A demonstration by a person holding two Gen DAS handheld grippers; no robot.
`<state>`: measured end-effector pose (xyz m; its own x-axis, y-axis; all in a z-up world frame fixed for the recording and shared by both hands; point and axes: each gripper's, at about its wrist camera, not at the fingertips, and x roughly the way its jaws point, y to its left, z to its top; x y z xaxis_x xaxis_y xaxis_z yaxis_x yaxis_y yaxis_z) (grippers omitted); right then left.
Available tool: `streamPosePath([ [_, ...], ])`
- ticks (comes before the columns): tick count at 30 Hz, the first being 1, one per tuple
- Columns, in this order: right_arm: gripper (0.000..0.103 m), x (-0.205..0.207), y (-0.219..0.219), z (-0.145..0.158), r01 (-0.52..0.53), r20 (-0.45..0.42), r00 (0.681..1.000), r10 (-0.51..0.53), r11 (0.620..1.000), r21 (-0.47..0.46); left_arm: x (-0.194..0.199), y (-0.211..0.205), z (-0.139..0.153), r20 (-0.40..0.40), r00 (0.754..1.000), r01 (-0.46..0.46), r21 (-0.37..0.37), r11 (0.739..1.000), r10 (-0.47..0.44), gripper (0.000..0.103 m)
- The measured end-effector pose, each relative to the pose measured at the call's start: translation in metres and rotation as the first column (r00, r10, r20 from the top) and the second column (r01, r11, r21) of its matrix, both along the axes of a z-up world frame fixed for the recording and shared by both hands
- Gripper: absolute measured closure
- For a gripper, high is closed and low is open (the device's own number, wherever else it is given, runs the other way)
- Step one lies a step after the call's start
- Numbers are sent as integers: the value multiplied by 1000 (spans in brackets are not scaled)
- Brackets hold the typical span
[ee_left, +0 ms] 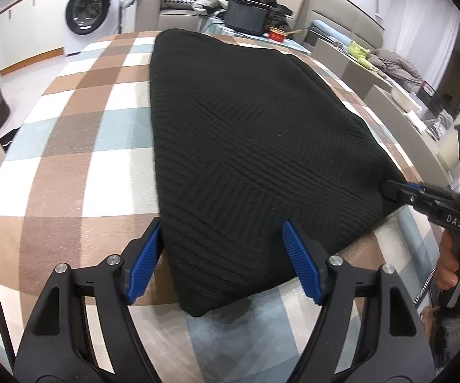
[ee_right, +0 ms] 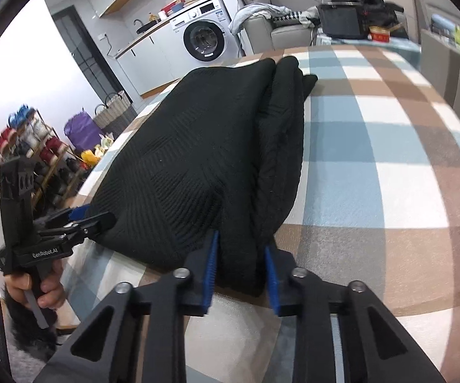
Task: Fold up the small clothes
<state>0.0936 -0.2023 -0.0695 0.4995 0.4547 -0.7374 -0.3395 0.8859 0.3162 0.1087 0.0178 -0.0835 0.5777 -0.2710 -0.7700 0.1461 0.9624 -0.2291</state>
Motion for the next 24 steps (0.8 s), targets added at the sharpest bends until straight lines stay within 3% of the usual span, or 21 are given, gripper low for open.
streamPosePath([
  [8,82,1,4,0,8,17,1000,-8,1000,-23,4,-4,2,28,999,36,40,999,-37,68],
  [24,82,21,15,-6,-4,9,1000,4,1000,-12,32,2,3,32,999,5,66,998,-7,71],
])
